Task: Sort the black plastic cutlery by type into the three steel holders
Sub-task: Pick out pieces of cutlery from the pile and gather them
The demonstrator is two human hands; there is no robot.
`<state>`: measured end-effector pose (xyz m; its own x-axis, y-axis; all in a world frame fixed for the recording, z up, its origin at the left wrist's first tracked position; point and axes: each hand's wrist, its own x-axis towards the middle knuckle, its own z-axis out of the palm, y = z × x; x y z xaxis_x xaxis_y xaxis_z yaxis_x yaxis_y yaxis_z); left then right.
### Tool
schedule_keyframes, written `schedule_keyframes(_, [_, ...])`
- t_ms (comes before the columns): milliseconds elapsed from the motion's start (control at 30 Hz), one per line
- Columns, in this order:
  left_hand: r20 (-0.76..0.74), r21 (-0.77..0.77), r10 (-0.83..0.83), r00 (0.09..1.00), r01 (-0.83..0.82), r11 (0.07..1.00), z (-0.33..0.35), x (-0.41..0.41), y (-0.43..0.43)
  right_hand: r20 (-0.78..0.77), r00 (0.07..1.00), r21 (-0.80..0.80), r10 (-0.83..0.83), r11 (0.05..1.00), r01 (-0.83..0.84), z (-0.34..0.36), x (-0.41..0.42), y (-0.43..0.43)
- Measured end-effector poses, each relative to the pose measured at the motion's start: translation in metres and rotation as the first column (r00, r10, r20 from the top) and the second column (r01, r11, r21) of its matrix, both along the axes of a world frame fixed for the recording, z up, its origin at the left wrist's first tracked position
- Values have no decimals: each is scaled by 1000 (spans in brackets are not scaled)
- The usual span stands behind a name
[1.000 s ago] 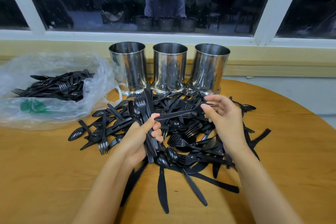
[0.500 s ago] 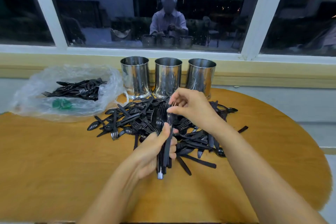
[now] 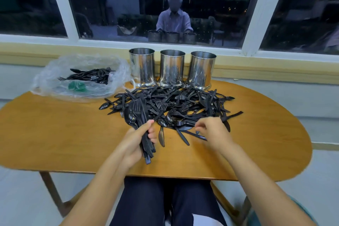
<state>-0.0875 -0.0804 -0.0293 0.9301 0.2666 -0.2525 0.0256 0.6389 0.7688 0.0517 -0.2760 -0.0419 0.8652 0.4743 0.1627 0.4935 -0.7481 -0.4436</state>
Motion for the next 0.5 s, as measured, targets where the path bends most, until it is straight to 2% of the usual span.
schedule_keyframes(100, [-31,-32,27,999,-27,999,-11,-6,3,63,997,-154,-33,987,42,-21,-9,-7])
schedule_keyframes(200, [-36,-52,27,999,-29,998,-17,-9,3,129,991,-173,-33,983,55,-29,-13,-6])
schedule_keyframes(267, [-41,-62,35,999,-37,997,-20,-12,2,111,993,-142,-37,988,53,-29,-14,-4])
schedule_keyframes(367, [-55,-103,54,997,-60,993,-24,-13,0,-31,999,-85,-40,996,38,-25,-11,0])
schedule_keyframes(500, [-96,-146,79,992,-92,985,-29,-12,-4,-268,961,13,64,998,-62,-12,-8,7])
